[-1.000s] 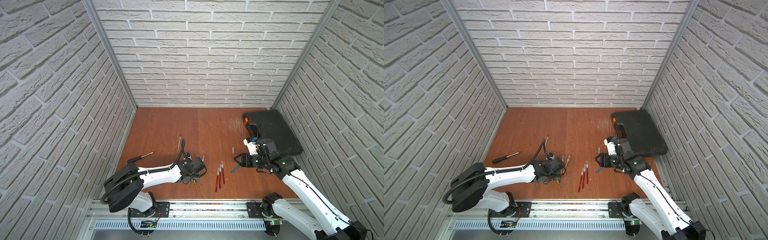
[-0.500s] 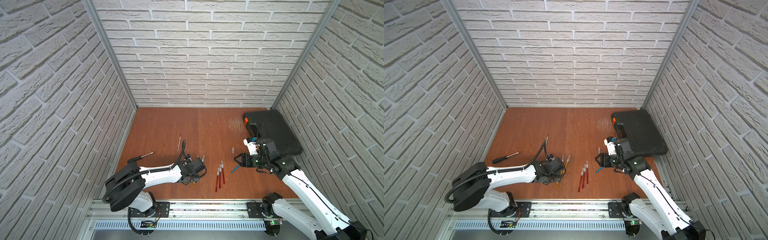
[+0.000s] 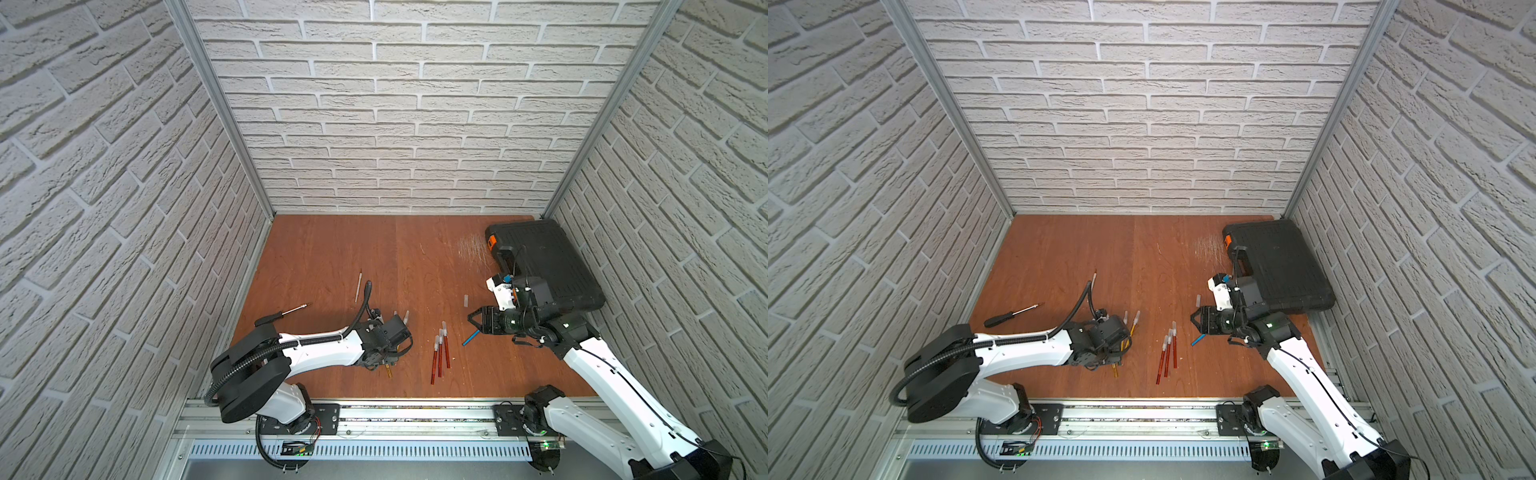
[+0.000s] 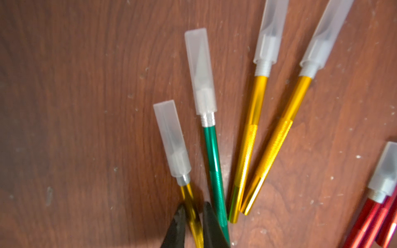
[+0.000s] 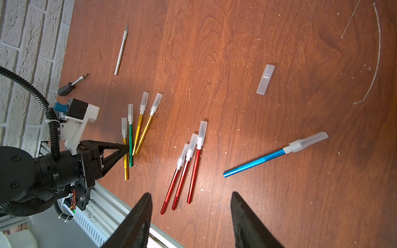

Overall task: Remove protective caps from carving knives
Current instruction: Pick up the carving knife from the center of the board.

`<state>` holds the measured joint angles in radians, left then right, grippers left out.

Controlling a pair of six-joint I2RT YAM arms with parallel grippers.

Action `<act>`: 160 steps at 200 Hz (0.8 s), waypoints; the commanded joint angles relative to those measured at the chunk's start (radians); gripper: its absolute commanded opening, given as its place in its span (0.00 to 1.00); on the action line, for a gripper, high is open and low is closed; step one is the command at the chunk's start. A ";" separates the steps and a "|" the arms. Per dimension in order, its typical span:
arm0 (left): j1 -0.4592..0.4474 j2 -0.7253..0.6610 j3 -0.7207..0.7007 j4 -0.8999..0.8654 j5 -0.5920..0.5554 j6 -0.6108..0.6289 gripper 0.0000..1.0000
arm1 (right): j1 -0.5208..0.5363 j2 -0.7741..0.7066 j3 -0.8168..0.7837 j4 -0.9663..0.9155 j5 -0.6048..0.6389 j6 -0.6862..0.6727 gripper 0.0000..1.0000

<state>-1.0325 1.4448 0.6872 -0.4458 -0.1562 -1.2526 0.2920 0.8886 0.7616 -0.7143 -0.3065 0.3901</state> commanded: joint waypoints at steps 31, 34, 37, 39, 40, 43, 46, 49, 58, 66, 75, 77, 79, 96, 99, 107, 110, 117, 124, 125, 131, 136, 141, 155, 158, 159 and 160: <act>0.017 0.037 -0.030 -0.067 0.024 0.017 0.12 | 0.007 0.001 -0.006 0.029 0.009 0.007 0.59; 0.018 0.037 -0.029 -0.069 0.022 0.019 0.11 | 0.007 0.001 -0.007 0.030 0.008 0.007 0.59; 0.019 0.037 -0.031 -0.072 0.021 0.020 0.11 | 0.007 0.001 -0.006 0.029 0.008 0.005 0.59; 0.020 0.036 -0.031 -0.073 0.021 0.020 0.11 | 0.007 0.001 -0.007 0.029 0.008 0.005 0.59; 0.021 0.037 -0.031 -0.074 0.022 0.020 0.11 | 0.007 0.001 -0.008 0.029 0.008 0.005 0.59; 0.022 0.035 -0.032 -0.076 0.022 0.021 0.10 | 0.007 0.001 -0.007 0.030 0.008 0.006 0.59; 0.023 0.035 -0.032 -0.077 0.021 0.022 0.10 | 0.007 0.001 -0.006 0.030 0.009 0.006 0.59; 0.025 0.035 -0.034 -0.079 0.022 0.022 0.10 | 0.007 0.001 -0.006 0.029 0.008 0.006 0.59; 0.029 0.031 -0.039 -0.080 0.020 0.024 0.09 | 0.007 0.003 -0.006 0.030 0.007 0.006 0.59; 0.032 0.027 -0.047 -0.078 0.015 0.024 0.08 | 0.007 0.004 -0.007 0.032 0.007 0.006 0.59; 0.035 0.018 -0.053 -0.068 0.010 0.027 0.07 | 0.007 0.004 -0.007 0.032 0.004 0.004 0.59; 0.035 0.015 -0.055 -0.066 0.009 0.029 0.06 | 0.007 0.005 -0.008 0.033 0.004 0.004 0.59; 0.037 0.012 -0.057 -0.063 0.008 0.030 0.06 | 0.007 0.005 -0.007 0.033 0.003 0.004 0.59; 0.043 -0.025 -0.071 -0.025 0.001 0.048 0.05 | 0.007 0.007 -0.006 0.038 -0.004 0.002 0.59; 0.043 -0.033 -0.073 -0.015 0.001 0.056 0.05 | 0.007 0.008 -0.007 0.037 -0.007 0.002 0.59; 0.045 -0.054 -0.076 0.007 0.001 0.074 0.05 | 0.007 0.010 -0.005 0.040 -0.018 0.002 0.58; 0.045 -0.063 -0.076 0.010 -0.002 0.080 0.05 | 0.008 0.012 -0.004 0.043 -0.022 0.003 0.58; 0.046 -0.084 -0.078 0.019 -0.009 0.093 0.05 | 0.008 0.014 -0.006 0.052 -0.037 0.010 0.58; 0.048 -0.103 -0.081 0.034 -0.009 0.109 0.05 | 0.008 0.019 -0.008 0.067 -0.056 0.021 0.57; 0.049 -0.107 -0.081 0.036 -0.009 0.111 0.05 | 0.009 0.020 -0.009 0.070 -0.059 0.022 0.57; 0.053 -0.124 -0.084 0.041 -0.009 0.121 0.05 | 0.009 0.024 -0.014 0.086 -0.078 0.033 0.57; 0.059 -0.140 -0.087 0.047 -0.010 0.128 0.05 | 0.010 0.028 -0.017 0.101 -0.092 0.044 0.57; 0.062 -0.155 -0.090 0.057 -0.009 0.138 0.05 | 0.013 0.033 -0.020 0.114 -0.103 0.054 0.57; 0.073 -0.203 -0.103 0.086 -0.003 0.165 0.05 | 0.027 0.045 -0.028 0.152 -0.109 0.082 0.56; 0.077 -0.213 -0.106 0.093 0.001 0.170 0.05 | 0.030 0.049 -0.031 0.160 -0.109 0.088 0.56; 0.078 -0.217 -0.107 0.095 0.002 0.171 0.05 | 0.031 0.049 -0.031 0.162 -0.109 0.091 0.56; 0.078 -0.220 -0.109 0.097 0.003 0.173 0.05 | 0.034 0.051 -0.031 0.165 -0.109 0.093 0.56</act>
<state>-0.9749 1.3014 0.5983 -0.4122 -0.1513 -1.1461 0.2981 0.9218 0.7547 -0.6540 -0.3664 0.4240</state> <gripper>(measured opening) 0.098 0.564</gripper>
